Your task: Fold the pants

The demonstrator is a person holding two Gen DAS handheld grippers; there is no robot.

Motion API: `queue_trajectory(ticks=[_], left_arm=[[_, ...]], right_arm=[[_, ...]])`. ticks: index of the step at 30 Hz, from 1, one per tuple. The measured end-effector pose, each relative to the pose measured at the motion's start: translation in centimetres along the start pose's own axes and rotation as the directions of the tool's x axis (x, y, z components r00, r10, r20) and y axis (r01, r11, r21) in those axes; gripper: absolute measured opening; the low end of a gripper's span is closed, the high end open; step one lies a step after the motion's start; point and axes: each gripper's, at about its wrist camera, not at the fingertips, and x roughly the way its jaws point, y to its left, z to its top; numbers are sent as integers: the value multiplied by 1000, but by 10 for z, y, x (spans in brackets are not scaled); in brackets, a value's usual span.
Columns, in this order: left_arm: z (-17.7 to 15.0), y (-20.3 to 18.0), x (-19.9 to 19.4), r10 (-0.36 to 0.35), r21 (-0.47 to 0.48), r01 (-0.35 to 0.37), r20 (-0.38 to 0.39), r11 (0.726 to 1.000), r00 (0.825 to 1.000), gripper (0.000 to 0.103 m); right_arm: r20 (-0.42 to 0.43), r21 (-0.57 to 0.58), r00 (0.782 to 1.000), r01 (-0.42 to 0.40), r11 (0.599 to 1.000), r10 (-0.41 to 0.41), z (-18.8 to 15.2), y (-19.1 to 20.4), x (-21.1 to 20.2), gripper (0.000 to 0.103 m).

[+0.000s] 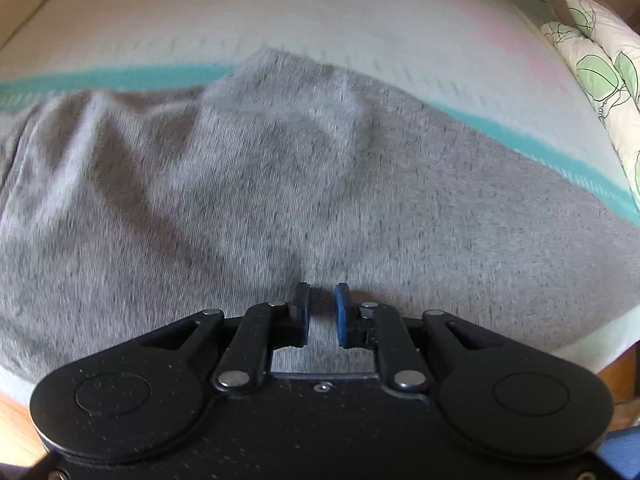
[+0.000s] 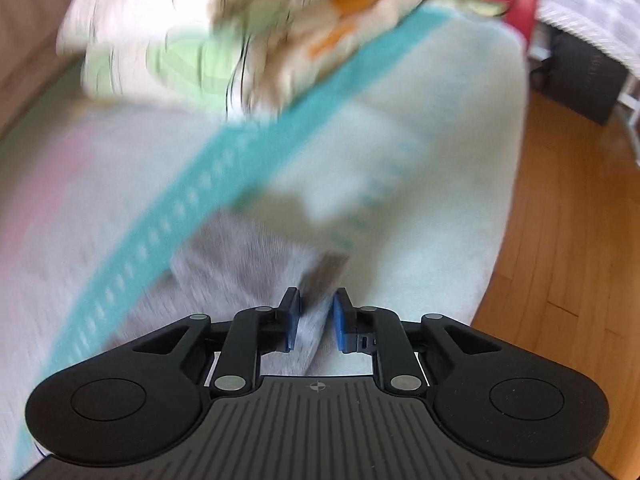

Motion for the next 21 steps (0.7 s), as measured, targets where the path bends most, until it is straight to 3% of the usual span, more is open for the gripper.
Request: queue_trajectory(ticks=[2, 4, 8, 10, 14, 18, 21], left_arm=[[-5, -1, -2, -14, 10, 14, -26, 1000, 1000, 21], [-8, 1, -5, -26, 12, 26, -48, 1000, 998, 21], [9, 13, -17, -4, -71, 2, -36, 998, 999, 21], [27, 18, -28, 56, -83, -55, 16, 995, 998, 21], [66, 30, -47, 150, -93, -141, 109, 986, 983, 49], [87, 48, -43, 224, -99, -213, 119, 972, 967, 50], [80, 67, -22, 234, -153, -224, 45, 962, 971, 49]], right_arm=[[56, -71, 993, -98, 993, 102, -3, 22, -18, 20], [61, -173, 970, -221, 960, 234, -14, 52, -32, 24], [-62, -381, 885, -448, 809, 461, -54, 124, -51, 25], [-137, -477, 841, -519, 710, 523, -80, 158, -61, 25], [-254, -630, 762, -597, 496, 595, -130, 218, -82, 25], [-428, -686, 682, -672, 279, 593, -170, 268, -94, 25], [-515, -729, 630, -678, 89, 580, -199, 297, -99, 27]])
